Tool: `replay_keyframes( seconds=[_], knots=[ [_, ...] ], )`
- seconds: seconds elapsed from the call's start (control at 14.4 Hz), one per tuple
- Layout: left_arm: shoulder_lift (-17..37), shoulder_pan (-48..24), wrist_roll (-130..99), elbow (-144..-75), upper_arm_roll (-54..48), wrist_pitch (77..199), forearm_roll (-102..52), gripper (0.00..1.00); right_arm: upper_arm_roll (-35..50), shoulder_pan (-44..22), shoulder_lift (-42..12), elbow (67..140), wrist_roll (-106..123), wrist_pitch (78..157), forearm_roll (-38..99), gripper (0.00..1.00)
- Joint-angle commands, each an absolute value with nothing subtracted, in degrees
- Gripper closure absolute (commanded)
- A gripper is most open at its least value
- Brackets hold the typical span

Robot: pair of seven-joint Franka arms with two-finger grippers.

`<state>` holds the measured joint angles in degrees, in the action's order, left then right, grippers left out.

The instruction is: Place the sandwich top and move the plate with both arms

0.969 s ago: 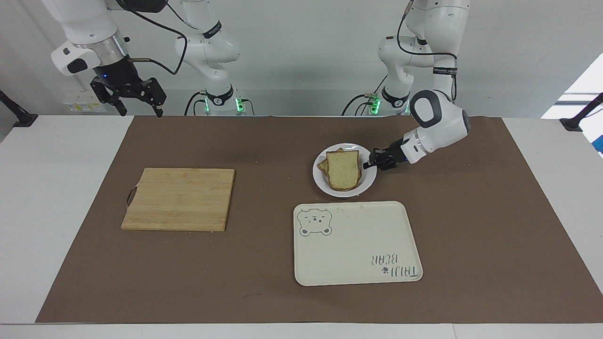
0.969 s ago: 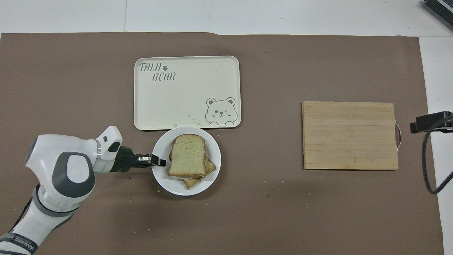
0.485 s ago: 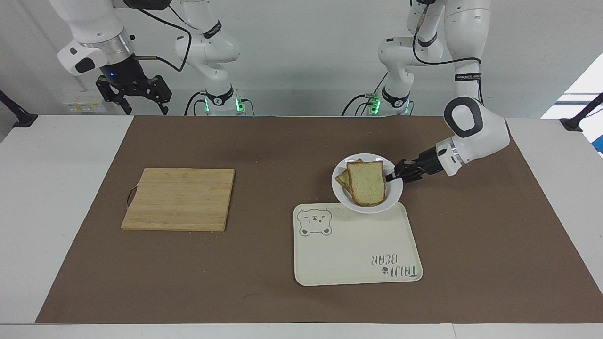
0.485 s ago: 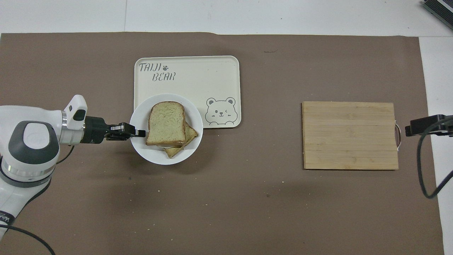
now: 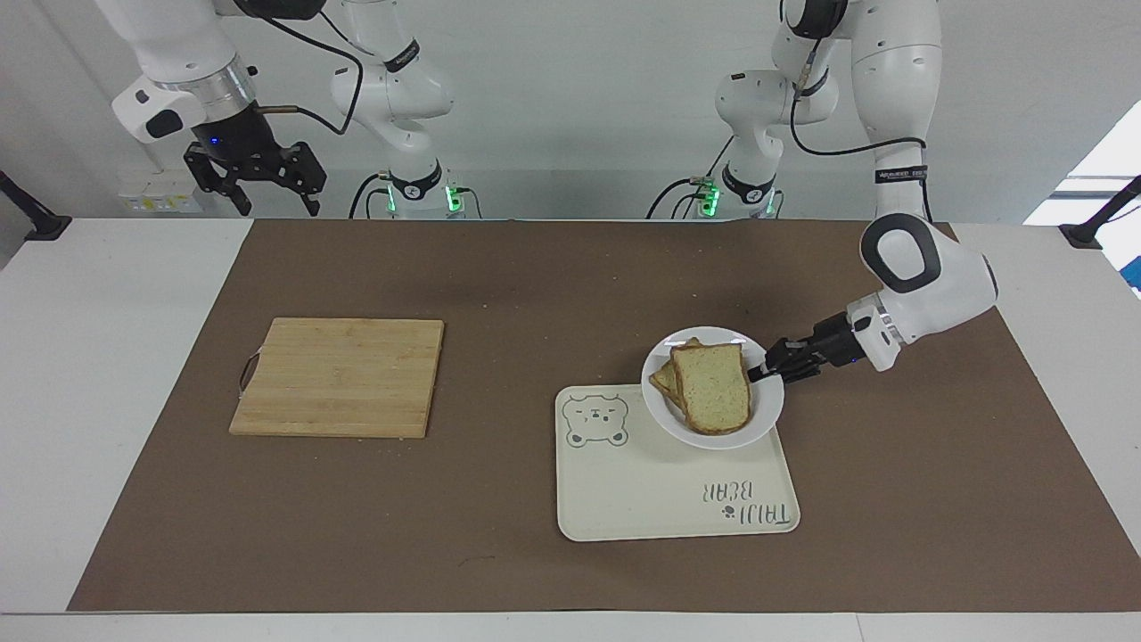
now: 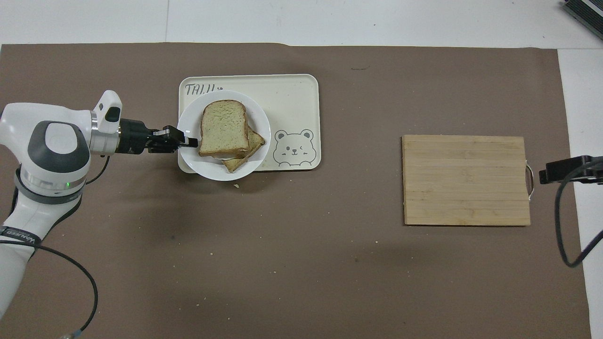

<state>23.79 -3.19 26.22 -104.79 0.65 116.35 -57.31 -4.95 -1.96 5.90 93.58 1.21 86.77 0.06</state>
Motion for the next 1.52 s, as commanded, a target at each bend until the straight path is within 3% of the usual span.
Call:
replay_keyframes(
  seconds=[0.0, 0.35, 0.42, 0.48, 0.55, 1.18, 1.45],
  knots=[
    [28.47, -3.16, 25.14, -99.23, -1.22, 118.29, -58.80, 1.00, -5.01, -1.85, 7.38, 95.62, 2.55, 88.24, -1.41, 0.00],
    [31.11, -4.04, 24.35, -98.18, -3.42, 124.79, -58.98, 1.00, -4.92, -1.93, 7.47, 95.62, 2.55, 88.07, -1.41, 0.00],
    [31.03, -5.00, 24.00, -98.26, -3.34, 126.37, -59.06, 0.83, -4.92, -1.93, 7.47, 95.62, 2.55, 88.07, -1.41, 0.00],
    [31.03, -5.10, 23.39, -98.26, -3.34, 127.69, -59.06, 0.15, -4.92, -2.02, 7.47, 95.62, 2.55, 88.15, -1.41, 0.00],
    [31.03, -5.10, 22.77, -98.26, -3.25, 128.23, -58.80, 0.00, -4.92, -1.93, 7.47, 95.62, 2.55, 88.15, -1.41, 0.00],
    [22.07, -3.95, 9.59, -97.65, 3.77, 125.95, -41.42, 0.00, -5.01, -1.93, 7.47, 95.62, 2.55, 88.15, -1.41, 0.00],
    [18.64, -3.96, 6.61, -95.64, 5.36, 121.40, -22.02, 0.00, -5.01, -1.85, 7.47, 95.71, 2.55, 88.07, -1.32, 0.00]
  ],
)
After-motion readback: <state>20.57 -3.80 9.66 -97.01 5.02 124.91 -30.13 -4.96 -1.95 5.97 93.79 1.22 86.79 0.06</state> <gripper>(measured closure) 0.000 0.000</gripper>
